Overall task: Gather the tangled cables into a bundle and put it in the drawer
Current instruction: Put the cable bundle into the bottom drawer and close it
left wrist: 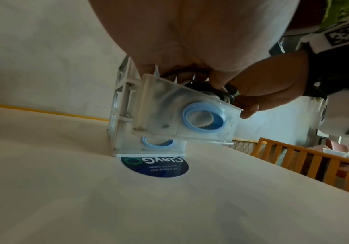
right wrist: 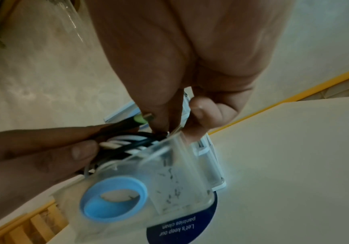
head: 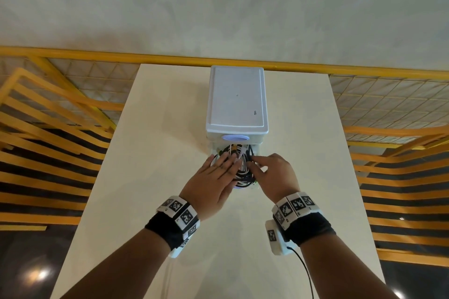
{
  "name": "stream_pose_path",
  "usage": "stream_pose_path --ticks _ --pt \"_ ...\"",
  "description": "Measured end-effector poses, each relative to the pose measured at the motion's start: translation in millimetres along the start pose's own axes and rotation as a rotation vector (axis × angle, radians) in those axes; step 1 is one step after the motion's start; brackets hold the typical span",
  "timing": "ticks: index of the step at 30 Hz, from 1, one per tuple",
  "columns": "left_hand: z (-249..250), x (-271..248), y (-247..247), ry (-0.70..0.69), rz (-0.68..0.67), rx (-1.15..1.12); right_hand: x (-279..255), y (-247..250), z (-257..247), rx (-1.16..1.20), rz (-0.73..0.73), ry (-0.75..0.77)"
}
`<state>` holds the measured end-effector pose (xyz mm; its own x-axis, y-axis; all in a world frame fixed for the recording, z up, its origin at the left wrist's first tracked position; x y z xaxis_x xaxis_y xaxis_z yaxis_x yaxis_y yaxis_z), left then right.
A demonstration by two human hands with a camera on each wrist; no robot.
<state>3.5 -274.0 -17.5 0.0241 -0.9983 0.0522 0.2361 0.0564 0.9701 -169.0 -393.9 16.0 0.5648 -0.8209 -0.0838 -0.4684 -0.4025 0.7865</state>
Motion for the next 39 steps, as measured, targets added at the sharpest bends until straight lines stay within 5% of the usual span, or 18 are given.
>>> stream_pose_path --ticks 10,15,19,25,30,35,39 --pt "1 19 13 0.027 -0.093 -0.111 1 -3 3 0.077 0.028 -0.009" --pt "-10 26 8 -0.034 0.078 -0.177 -10 5 -3 0.185 -0.005 -0.012" --pt "-11 23 11 0.017 0.142 -0.289 -39 6 11 0.346 0.132 -0.059" --pt "-11 26 15 0.166 0.280 -0.300 -37 -4 -3 0.094 0.117 0.352" --pt "-8 28 14 0.226 0.212 -0.291 -37 0 -18 0.064 0.179 0.252" --pt "-11 23 31 0.175 0.175 -0.333 -66 -7 -23 -0.085 -0.393 -0.014" --pt "-25 8 36 0.216 0.255 -0.447 -71 -40 -33 0.009 -0.616 -0.089"
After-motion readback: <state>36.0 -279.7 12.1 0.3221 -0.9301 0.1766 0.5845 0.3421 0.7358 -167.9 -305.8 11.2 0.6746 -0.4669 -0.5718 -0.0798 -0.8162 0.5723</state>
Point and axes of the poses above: each hand's wrist, its own x-axis towards the middle knuckle, its own y-axis out of the back of the hand, z = x × y, the point moved 1 cm from there along x, towards the middle knuckle, and after that the axes turned 9 degrees about y, right-handed, at the moved point
